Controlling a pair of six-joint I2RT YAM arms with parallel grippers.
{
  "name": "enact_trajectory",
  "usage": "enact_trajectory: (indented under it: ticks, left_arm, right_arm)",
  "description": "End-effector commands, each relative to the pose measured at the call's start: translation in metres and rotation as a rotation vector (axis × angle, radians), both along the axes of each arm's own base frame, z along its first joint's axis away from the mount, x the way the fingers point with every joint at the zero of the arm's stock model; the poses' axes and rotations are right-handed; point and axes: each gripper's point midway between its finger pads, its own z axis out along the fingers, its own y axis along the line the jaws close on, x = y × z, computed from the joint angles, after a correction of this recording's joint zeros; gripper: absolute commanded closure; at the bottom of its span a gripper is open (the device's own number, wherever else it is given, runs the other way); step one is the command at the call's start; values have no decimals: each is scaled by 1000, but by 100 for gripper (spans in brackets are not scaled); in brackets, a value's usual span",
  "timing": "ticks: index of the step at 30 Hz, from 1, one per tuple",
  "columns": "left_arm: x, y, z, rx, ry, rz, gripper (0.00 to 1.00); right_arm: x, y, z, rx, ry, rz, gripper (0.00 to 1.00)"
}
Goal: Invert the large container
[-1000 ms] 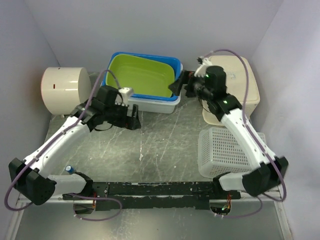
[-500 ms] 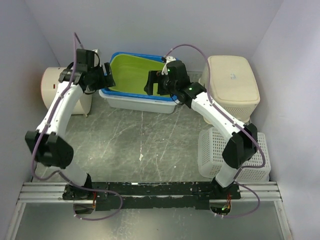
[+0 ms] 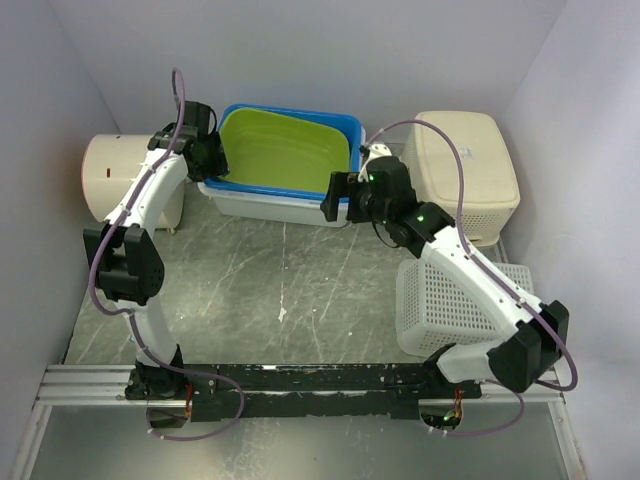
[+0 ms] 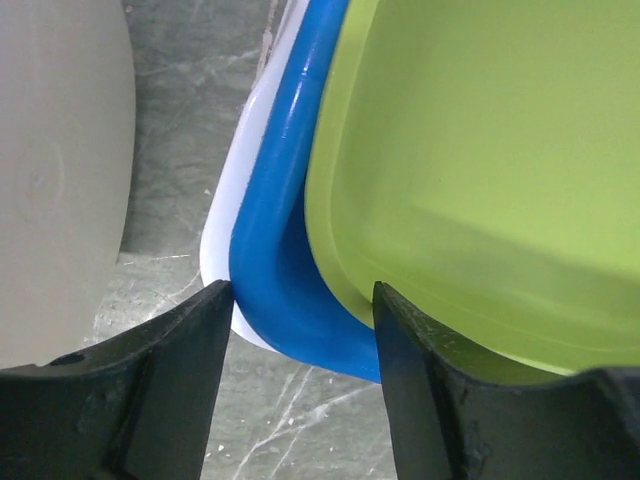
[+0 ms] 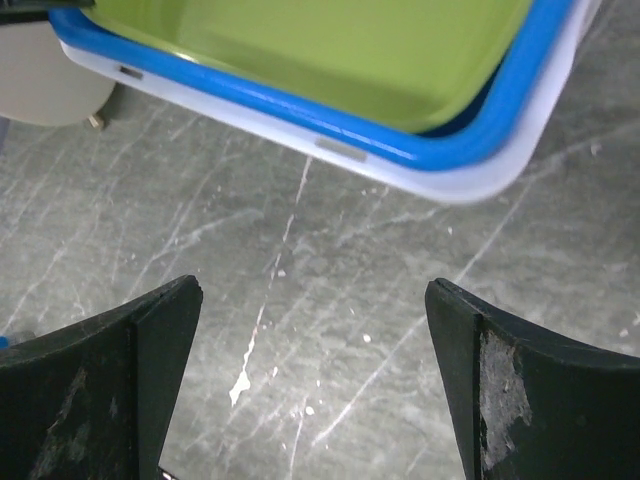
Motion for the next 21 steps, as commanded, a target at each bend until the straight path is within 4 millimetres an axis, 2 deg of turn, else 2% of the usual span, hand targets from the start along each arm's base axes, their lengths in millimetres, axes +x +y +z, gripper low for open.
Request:
enact_trajectory:
  ticks: [1,6,16,21]
  left_arm:
    - [19,-15,30,-3,-135,5,34]
    - [20,-28,40,41,-165,3,35]
    - [21,-30,41,98,-177,33,33]
    - [26,-41,27,64,-148,9,35]
  right_arm:
    - [-15,-16,-14,-17,47,-47,4]
    - [-19,-17,-20,-15,69,-45,4]
    - [-20,-10,-22,0,86,-19,4]
    - [-23,-11,-27,-5,98,-17,4]
